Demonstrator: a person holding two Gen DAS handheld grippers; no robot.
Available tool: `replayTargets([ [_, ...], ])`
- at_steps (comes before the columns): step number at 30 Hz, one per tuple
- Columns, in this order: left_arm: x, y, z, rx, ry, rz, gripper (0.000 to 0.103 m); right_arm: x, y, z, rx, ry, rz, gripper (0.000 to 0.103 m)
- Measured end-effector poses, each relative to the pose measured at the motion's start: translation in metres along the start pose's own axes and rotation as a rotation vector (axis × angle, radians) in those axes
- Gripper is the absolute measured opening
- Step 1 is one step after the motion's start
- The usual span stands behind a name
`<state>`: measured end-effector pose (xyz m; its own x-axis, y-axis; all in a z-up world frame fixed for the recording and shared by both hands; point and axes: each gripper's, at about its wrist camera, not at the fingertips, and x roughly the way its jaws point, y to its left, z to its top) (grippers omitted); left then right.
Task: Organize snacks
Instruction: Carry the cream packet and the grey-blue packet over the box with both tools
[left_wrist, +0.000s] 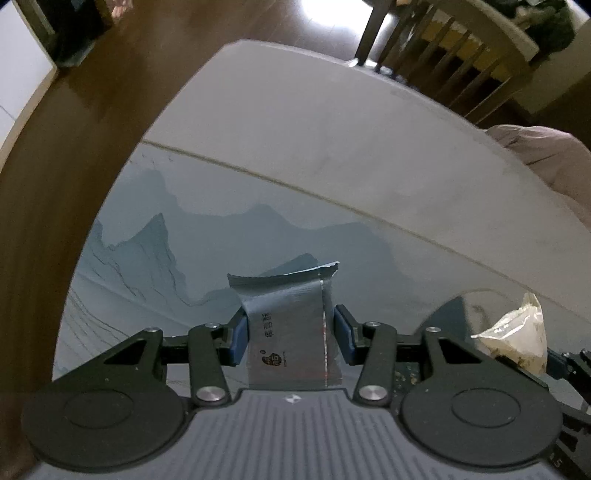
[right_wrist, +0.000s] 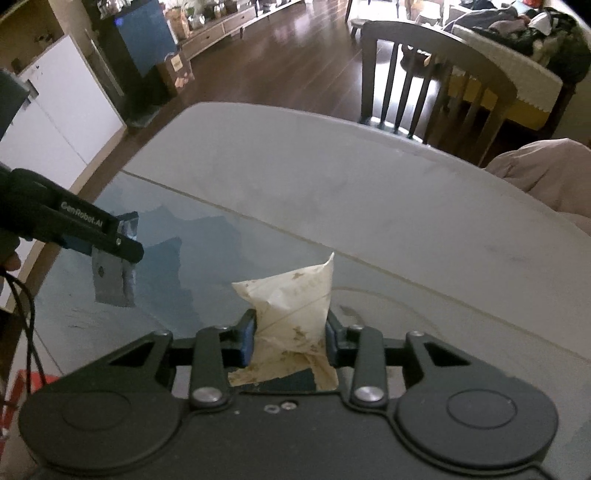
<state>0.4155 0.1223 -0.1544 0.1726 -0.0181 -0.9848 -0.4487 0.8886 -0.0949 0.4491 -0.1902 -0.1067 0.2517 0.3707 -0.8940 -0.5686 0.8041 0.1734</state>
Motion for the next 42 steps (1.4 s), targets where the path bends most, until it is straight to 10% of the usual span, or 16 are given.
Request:
replayTargets([
  [27, -0.147, -0.004, -0.122, 0.293, -0.184, -0.094, 0.047, -0.136, 0.073, -0.089, 0.059, -0.183, 0.003, 0.035],
  [42, -0.154, 0.002, -0.202, 0.457, -0.126, -0.1, 0.047, -0.152, 0.108, -0.144, 0.078, -0.19, 0.031, 0.035],
])
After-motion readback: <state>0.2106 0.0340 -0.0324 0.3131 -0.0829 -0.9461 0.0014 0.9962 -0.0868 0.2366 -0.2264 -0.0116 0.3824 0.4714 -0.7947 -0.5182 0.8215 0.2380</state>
